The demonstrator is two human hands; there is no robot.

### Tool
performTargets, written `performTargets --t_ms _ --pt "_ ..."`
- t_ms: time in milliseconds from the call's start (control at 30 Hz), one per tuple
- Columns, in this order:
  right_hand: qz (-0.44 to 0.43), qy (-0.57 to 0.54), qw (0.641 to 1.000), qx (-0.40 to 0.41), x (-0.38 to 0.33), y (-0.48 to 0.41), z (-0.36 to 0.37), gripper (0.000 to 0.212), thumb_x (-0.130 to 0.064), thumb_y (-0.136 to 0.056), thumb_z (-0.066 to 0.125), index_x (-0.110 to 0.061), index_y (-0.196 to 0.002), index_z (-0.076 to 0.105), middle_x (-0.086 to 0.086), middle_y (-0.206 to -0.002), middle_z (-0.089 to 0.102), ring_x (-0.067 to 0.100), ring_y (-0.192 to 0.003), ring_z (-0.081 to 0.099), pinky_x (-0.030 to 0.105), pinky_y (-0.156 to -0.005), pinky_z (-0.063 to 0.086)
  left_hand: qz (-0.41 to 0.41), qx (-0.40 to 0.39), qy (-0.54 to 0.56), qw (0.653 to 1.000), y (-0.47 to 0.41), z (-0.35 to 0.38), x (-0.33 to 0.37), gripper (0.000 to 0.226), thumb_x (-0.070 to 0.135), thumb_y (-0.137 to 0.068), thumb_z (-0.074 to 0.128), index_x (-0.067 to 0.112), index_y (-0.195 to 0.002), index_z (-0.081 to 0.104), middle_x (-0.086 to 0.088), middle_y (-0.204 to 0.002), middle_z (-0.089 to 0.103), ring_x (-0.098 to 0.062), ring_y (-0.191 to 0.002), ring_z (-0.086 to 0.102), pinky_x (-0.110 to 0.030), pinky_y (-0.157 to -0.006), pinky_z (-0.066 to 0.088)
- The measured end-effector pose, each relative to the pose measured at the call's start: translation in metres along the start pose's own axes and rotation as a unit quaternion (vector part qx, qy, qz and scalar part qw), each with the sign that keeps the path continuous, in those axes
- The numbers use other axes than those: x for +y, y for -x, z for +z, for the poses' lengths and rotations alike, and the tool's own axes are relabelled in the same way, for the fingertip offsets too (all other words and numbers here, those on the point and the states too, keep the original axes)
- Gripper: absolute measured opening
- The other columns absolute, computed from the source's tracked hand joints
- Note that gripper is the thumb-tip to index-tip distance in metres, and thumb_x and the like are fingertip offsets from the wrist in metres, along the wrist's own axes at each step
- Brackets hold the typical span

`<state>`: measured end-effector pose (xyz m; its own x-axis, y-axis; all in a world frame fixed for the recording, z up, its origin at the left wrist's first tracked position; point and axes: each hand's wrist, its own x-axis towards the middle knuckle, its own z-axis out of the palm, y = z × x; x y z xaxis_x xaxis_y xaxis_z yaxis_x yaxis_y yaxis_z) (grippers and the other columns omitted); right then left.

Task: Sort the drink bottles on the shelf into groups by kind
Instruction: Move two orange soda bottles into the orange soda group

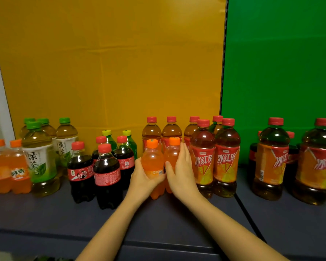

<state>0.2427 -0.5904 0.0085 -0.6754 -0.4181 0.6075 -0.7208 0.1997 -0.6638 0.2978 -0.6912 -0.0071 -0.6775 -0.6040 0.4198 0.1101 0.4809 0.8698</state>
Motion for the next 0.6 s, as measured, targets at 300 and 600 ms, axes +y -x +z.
performTargets --t_ms 300,600 --pt "0.072 -0.041 0.996 0.02 0.004 0.001 0.013 0.078 -0.017 -0.085 0.057 -0.02 -0.144 0.007 0.007 -0.147 0.028 0.025 -0.132 0.037 0.043 -0.107 0.036 0.007 -0.011 0.09 0.996 0.007 -0.006 -0.003 0.052 0.032 -0.056 0.078 0.038 -0.094 0.042 0.018 -0.095 0.056 0.001 -0.088 0.056 -0.022 -0.074 0.048" --pt "0.113 -0.071 0.991 -0.032 0.007 0.009 0.013 0.078 -0.029 -0.084 0.062 -0.012 -0.142 0.013 0.009 -0.143 0.036 0.025 -0.131 0.039 0.045 -0.108 0.035 0.01 -0.015 0.14 0.99 0.015 -0.012 -0.002 0.052 0.018 -0.06 0.082 0.039 -0.092 0.047 0.014 -0.095 0.06 -0.002 -0.088 0.059 -0.019 -0.068 0.049"
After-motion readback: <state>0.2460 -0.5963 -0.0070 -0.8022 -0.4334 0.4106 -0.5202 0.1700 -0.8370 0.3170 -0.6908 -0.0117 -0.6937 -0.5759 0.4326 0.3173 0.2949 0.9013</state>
